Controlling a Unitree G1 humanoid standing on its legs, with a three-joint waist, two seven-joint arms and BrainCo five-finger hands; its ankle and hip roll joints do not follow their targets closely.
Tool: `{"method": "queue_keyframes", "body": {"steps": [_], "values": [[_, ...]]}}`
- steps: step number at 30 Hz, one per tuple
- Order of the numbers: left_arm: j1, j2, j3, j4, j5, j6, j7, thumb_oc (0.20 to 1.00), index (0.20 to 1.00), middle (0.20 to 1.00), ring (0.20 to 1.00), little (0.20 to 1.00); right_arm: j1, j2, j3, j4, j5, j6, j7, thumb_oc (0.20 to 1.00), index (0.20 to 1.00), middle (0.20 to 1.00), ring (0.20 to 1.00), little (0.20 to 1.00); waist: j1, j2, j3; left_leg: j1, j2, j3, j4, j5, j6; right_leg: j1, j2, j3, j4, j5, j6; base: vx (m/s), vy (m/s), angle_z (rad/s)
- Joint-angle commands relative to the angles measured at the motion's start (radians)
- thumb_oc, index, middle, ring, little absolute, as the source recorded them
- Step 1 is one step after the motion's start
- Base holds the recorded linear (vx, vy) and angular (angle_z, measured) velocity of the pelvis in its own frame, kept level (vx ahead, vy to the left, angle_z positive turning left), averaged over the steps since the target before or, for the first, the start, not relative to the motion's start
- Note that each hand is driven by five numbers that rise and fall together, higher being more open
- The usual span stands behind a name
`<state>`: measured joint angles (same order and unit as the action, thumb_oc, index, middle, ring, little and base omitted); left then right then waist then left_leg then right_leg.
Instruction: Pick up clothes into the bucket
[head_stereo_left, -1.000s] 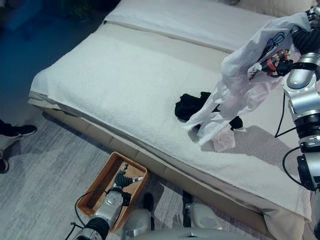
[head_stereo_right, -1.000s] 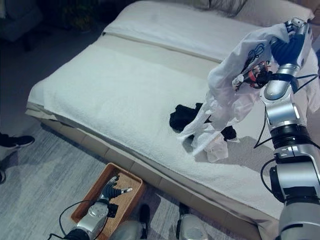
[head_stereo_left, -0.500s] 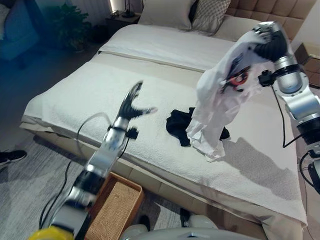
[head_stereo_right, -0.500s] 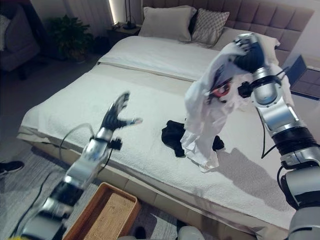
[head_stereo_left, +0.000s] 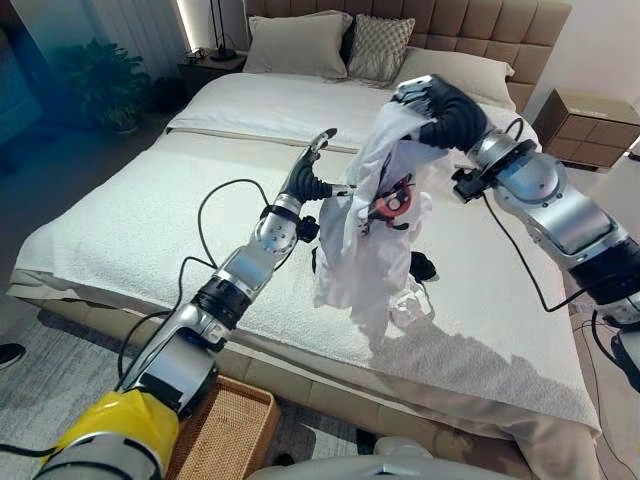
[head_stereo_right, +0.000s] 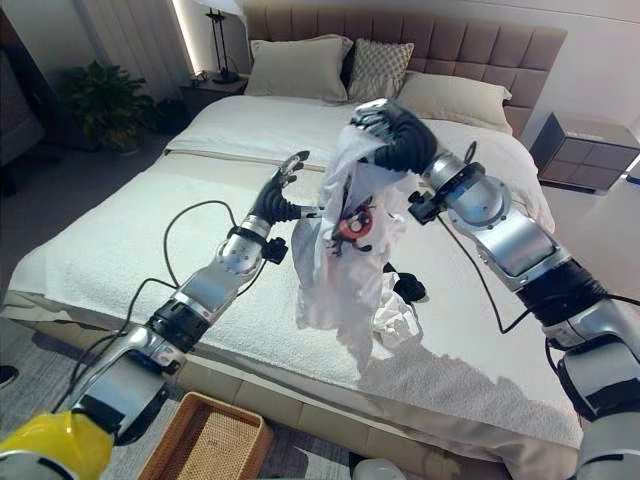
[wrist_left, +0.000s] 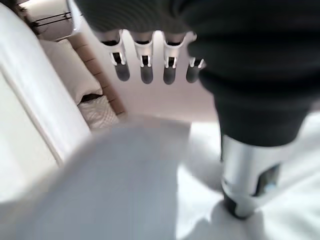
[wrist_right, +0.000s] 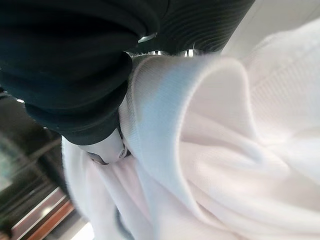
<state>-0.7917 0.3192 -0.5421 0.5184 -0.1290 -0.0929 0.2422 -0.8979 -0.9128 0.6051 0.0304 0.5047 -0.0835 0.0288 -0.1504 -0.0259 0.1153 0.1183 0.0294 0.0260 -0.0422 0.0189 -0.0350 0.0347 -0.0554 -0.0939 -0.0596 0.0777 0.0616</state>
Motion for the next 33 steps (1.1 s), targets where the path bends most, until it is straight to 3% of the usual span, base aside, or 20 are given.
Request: {"method": "queue_keyframes", "body": {"steps": [1, 6, 10, 13, 15, 18, 23, 26, 33], "values": [[-0.095, -0.019, -0.056, 0.107, 0.055, 0.001, -0.014, 1.0, 1.0, 1.0, 1.0, 1.0, -0.106, 0.004, -0.05, -0.055, 0.086, -0.096, -0.016, 0.2, 0.2, 0.2, 0.2, 0.2, 0.016, -0.046, -0.046, -0.059, -0.011, -0.02, 0.111, -0.086, -0.032, 0.031, -0.087, -0.044, 0.127, -0.124, 0.077, 0.0, 0.0, 0.0], [-0.089, -0.041, -0.093, 0.131, -0.011, 0.008, -0.082, 1.0, 1.0, 1.0, 1.0, 1.0, -0.098, 0.033, -0.078, -0.072, 0.084, -0.096, -0.029, 0.2, 0.2, 0.2, 0.2, 0.2, 0.017, -0.037, -0.043, -0.061, -0.014, -0.021, 0.114, -0.085, -0.029, 0.034, -0.089, -0.046, 0.121, -0.119, 0.078, 0.0, 0.0, 0.0], [-0.073, -0.047, -0.15, 0.075, -0.39, 0.002, -0.212, 1.0, 1.0, 1.0, 1.0, 1.0, -0.095, 0.048, -0.075, -0.068, 0.103, -0.084, -0.026, 0.2, 0.2, 0.2, 0.2, 0.2, 0.011, -0.026, -0.045, -0.064, -0.017, -0.022, 0.115, -0.082, -0.03, 0.034, -0.091, -0.045, 0.116, -0.114, 0.078, 0.0, 0.0, 0.0], [-0.095, 0.013, -0.26, -0.006, -0.621, 0.051, -0.351, 1.0, 1.0, 1.0, 1.0, 1.0, -0.099, 0.051, -0.059, -0.058, 0.108, -0.082, -0.02, 0.2, 0.2, 0.2, 0.2, 0.2, 0.003, -0.018, -0.051, -0.064, -0.016, -0.023, 0.113, -0.08, -0.033, 0.035, -0.092, -0.044, 0.112, -0.111, 0.079, 0.0, 0.0, 0.0], [-0.097, 0.033, -0.278, -0.021, -0.669, 0.059, -0.367, 1.0, 1.0, 1.0, 1.0, 1.0, -0.096, 0.055, -0.056, -0.049, 0.11, -0.083, -0.02, 0.2, 0.2, 0.2, 0.2, 0.2, 0.002, -0.018, -0.052, -0.063, -0.016, -0.023, 0.113, -0.08, -0.035, 0.036, -0.091, -0.043, 0.11, -0.111, 0.079, 0.0, 0.0, 0.0], [-0.097, 0.097, -0.329, -0.08, -0.824, 0.12, -0.469, 1.0, 1.0, 1.0, 1.0, 1.0, -0.106, 0.068, -0.038, -0.003, 0.083, -0.081, -0.018, 0.2, 0.2, 0.2, 0.2, 0.2, 0.0, -0.016, -0.058, -0.064, -0.016, -0.023, 0.115, -0.081, -0.038, 0.039, -0.091, -0.041, 0.104, -0.108, 0.08, 0.0, 0.0, 0.0], [-0.073, 0.147, -0.322, -0.103, -0.841, 0.116, -0.494, 1.0, 1.0, 1.0, 1.0, 1.0, -0.093, 0.061, -0.044, 0.047, 0.036, -0.078, -0.024, 0.2, 0.2, 0.2, 0.2, 0.2, 0.004, -0.019, -0.06, -0.068, -0.019, -0.024, 0.115, -0.08, -0.038, 0.039, -0.093, -0.042, 0.1, -0.104, 0.081, 0.0, 0.0, 0.0], [-0.046, 0.168, -0.292, -0.089, -0.782, 0.085, -0.469, 1.0, 1.0, 1.0, 1.0, 1.0, -0.047, 0.051, -0.078, 0.079, -0.013, -0.072, -0.034, 0.2, 0.2, 0.2, 0.2, 0.2, 0.012, -0.023, -0.057, -0.07, -0.024, -0.027, 0.115, -0.08, -0.035, 0.039, -0.095, -0.044, 0.1, -0.101, 0.082, 0.0, 0.0, 0.0], [-0.005, 0.101, -0.186, 0.011, -0.562, 0.033, -0.332, 1.0, 1.0, 1.0, 1.0, 1.0, 0.029, 0.009, -0.159, 0.131, -0.131, -0.042, -0.071, 0.2, 0.2, 0.2, 0.2, 0.2, 0.026, -0.029, -0.047, -0.082, -0.032, -0.032, 0.124, -0.083, -0.028, 0.033, -0.101, -0.048, 0.105, -0.098, 0.083, 0.0, 0.0, 0.0]]}}
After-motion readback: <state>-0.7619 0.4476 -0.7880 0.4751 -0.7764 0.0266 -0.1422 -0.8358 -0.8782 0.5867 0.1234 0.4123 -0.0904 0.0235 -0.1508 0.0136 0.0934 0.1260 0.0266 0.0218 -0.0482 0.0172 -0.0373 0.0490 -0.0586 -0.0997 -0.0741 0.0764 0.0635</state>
